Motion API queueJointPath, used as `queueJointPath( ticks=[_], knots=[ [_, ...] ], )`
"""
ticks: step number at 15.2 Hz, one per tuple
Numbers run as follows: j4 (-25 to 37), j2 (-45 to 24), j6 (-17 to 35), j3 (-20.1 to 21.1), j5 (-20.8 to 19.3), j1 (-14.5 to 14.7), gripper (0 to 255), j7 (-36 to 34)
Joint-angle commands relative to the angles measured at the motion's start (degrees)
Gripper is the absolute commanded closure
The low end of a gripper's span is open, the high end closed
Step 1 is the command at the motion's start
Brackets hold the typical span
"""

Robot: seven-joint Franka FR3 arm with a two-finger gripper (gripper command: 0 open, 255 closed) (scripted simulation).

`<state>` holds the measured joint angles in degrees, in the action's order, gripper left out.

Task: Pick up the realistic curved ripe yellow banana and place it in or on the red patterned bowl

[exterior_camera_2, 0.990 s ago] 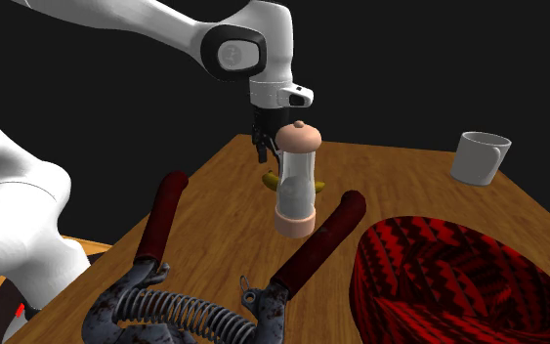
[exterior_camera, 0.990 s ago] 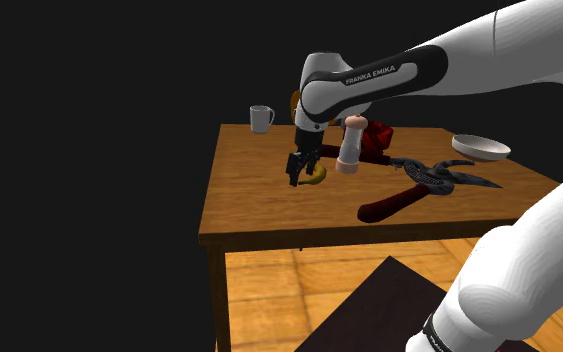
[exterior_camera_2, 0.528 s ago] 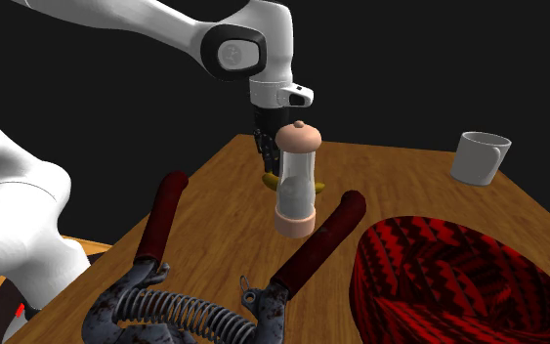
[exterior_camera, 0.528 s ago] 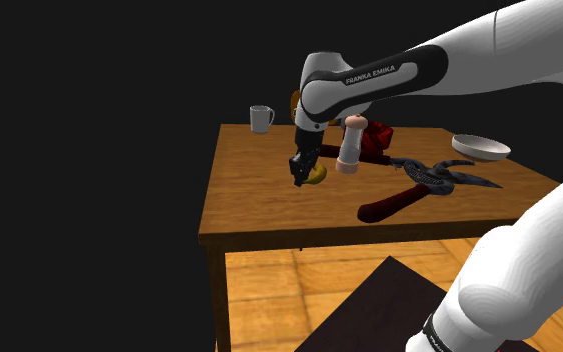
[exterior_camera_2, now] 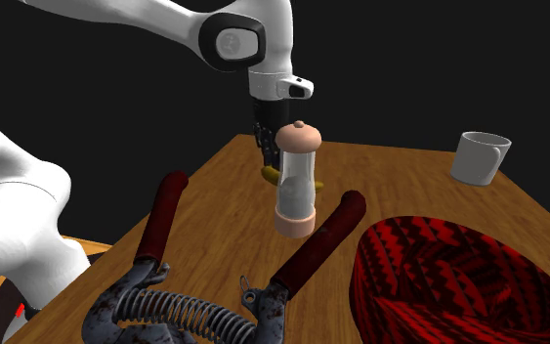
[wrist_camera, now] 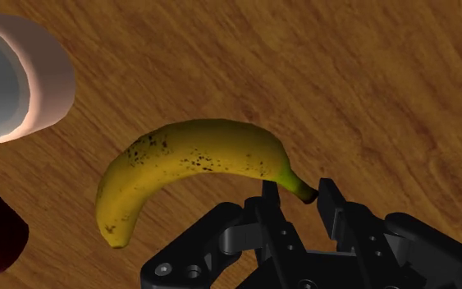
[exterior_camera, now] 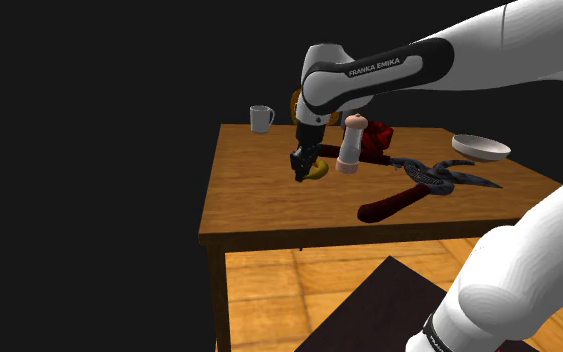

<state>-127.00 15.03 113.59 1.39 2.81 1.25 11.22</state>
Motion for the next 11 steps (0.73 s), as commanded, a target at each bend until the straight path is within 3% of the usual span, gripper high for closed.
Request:
queueJointPath(
  ticks=[1,11],
  knots=[
    [1.3,0.1,-1.4,0.0,0.0,0.0,255,-0.1],
    [8.3,0.8,-9.1,-0.1,-0.1,0.0,255,-0.4]
  ],
)
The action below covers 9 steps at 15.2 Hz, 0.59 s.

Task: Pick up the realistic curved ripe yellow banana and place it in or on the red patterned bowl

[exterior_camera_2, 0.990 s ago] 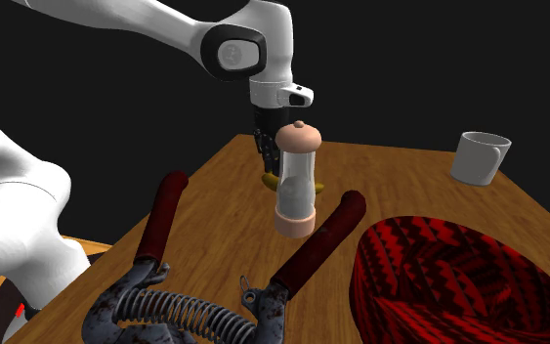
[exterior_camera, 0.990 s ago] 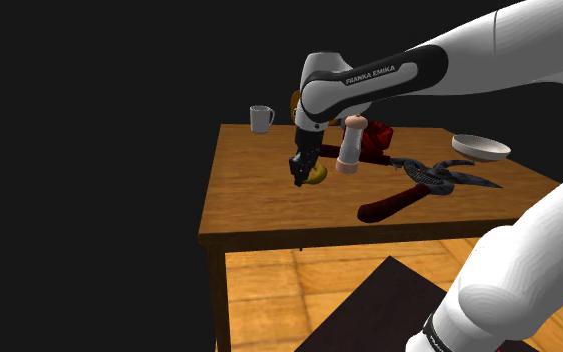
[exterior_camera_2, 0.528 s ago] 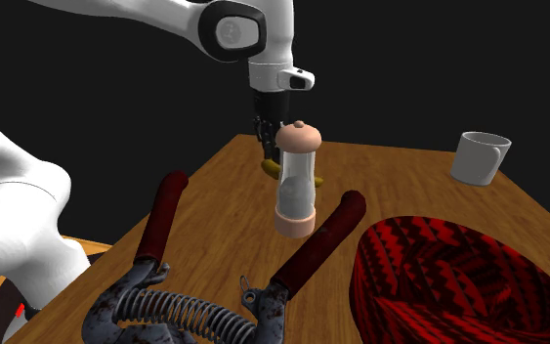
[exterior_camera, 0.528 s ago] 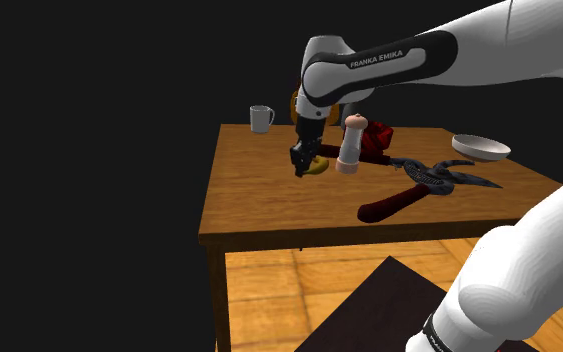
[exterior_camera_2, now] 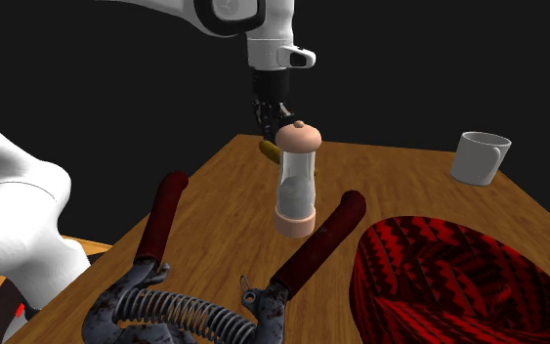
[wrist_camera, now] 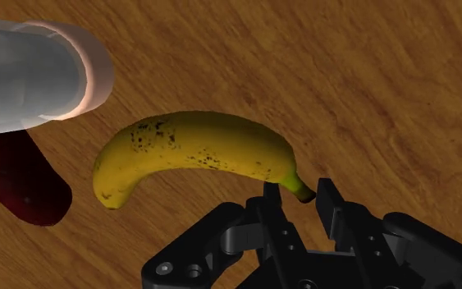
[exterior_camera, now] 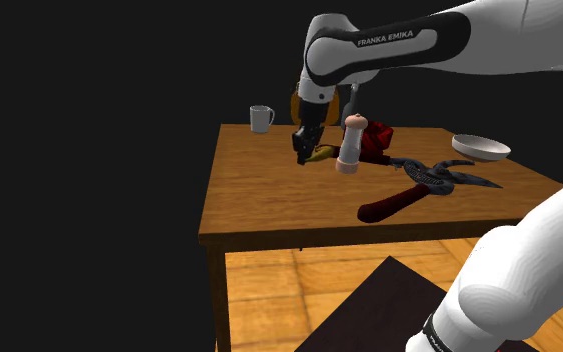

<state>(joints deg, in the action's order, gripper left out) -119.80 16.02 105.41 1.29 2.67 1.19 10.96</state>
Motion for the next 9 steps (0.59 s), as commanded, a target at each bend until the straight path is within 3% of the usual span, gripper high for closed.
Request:
queueJointPath(
  ticks=[1,9],
  knots=[
    [1.9,-0.2,-1.7,0.0,0.0,0.0,255,-0.1],
    [8.5,-0.6,-7.9,0.0,-0.1,0.0,255,-0.4]
  ],
)
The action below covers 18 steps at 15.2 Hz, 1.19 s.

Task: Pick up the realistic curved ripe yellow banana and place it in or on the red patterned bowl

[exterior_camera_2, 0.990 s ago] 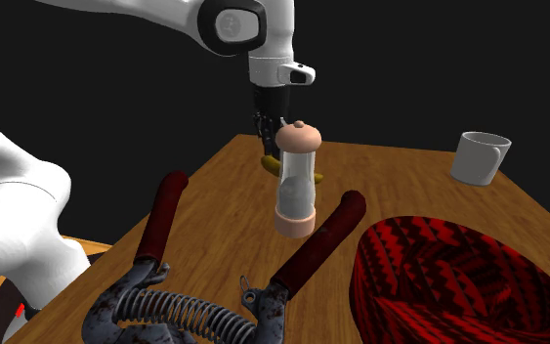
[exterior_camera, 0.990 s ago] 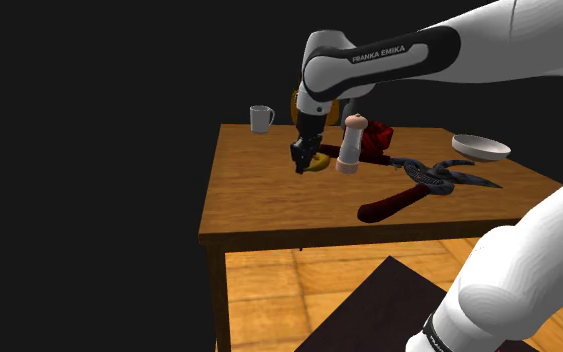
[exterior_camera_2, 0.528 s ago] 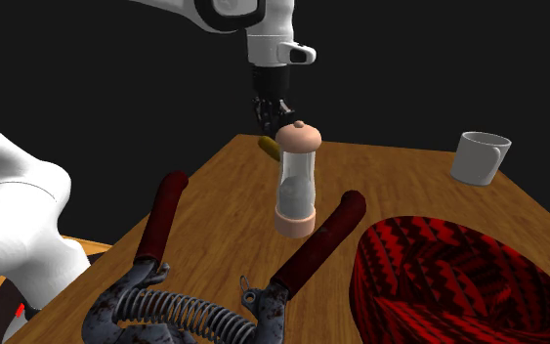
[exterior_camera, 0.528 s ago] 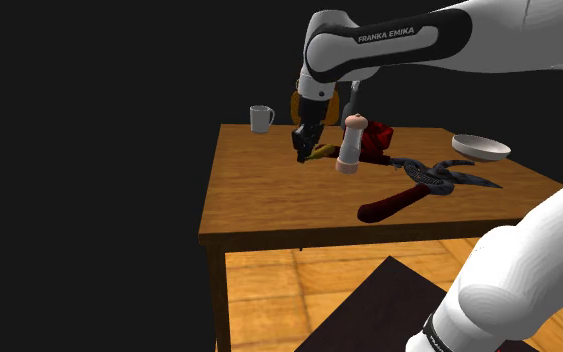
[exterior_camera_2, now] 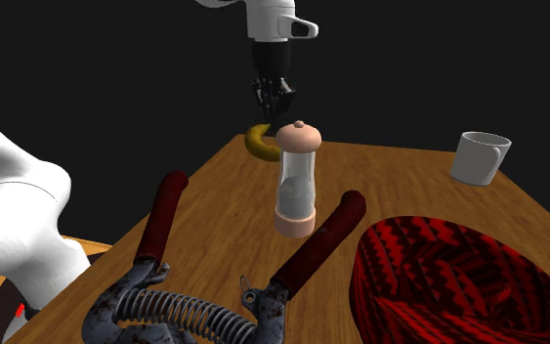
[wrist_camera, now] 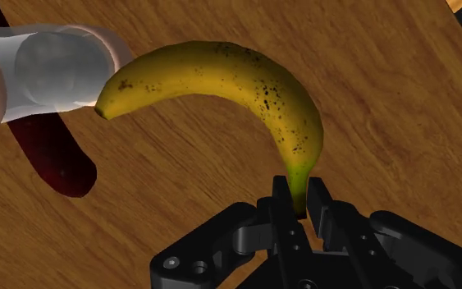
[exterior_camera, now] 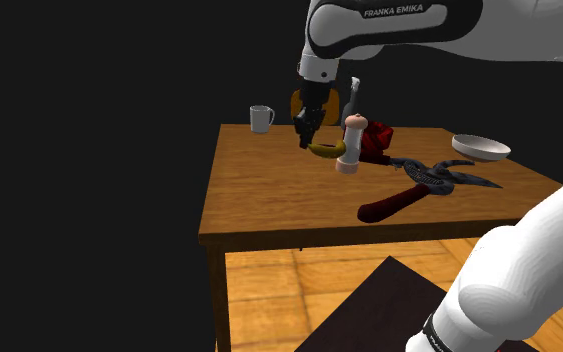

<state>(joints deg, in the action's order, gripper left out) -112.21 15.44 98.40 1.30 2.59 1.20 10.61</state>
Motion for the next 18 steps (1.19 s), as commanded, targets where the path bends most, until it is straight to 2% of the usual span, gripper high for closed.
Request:
queueJointPath(
  ticks=[1,9,18],
  knots=[
    [1.8,-0.1,-1.7,0.0,0.0,0.0,255,0.0],
    [8.6,-1.3,-7.4,-0.1,-0.1,0.0,255,-0.3],
    [11.9,-4.3,-8.1,-8.0,-1.4,-4.9,255,12.4]
  ],
)
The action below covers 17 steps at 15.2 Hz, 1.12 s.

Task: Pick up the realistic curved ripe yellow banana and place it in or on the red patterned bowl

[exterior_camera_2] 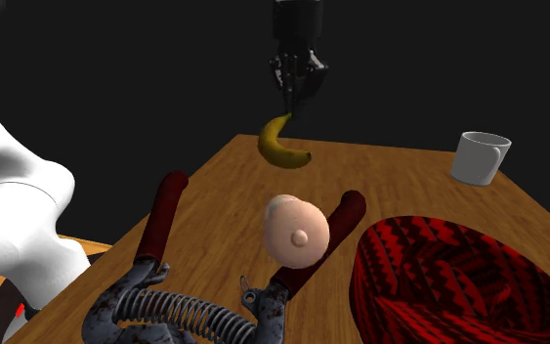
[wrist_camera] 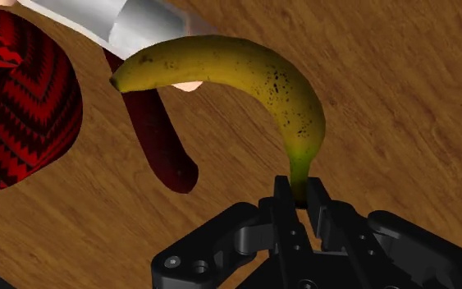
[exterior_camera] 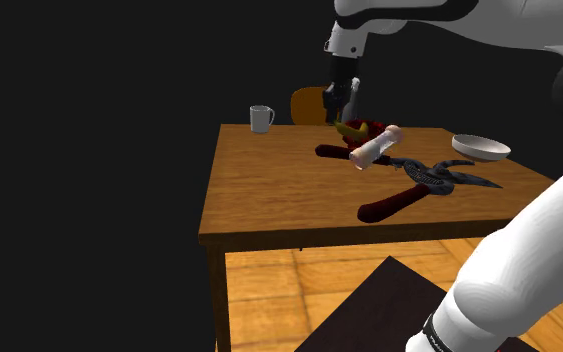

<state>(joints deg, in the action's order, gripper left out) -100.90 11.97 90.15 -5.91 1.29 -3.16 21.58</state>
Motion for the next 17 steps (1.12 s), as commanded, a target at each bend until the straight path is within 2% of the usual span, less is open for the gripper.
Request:
queueJointPath(
  ticks=[1,10,17],
  knots=[
    [1.3,-1.4,0.0,-1.7,-0.1,-1.0,255,2.8],
    [11.1,-10.0,-1.8,-9.2,0.9,-6.3,255,15.7],
    [24.2,-20.8,-5.2,-14.1,4.5,-12.1,255,25.7]
  ],
)
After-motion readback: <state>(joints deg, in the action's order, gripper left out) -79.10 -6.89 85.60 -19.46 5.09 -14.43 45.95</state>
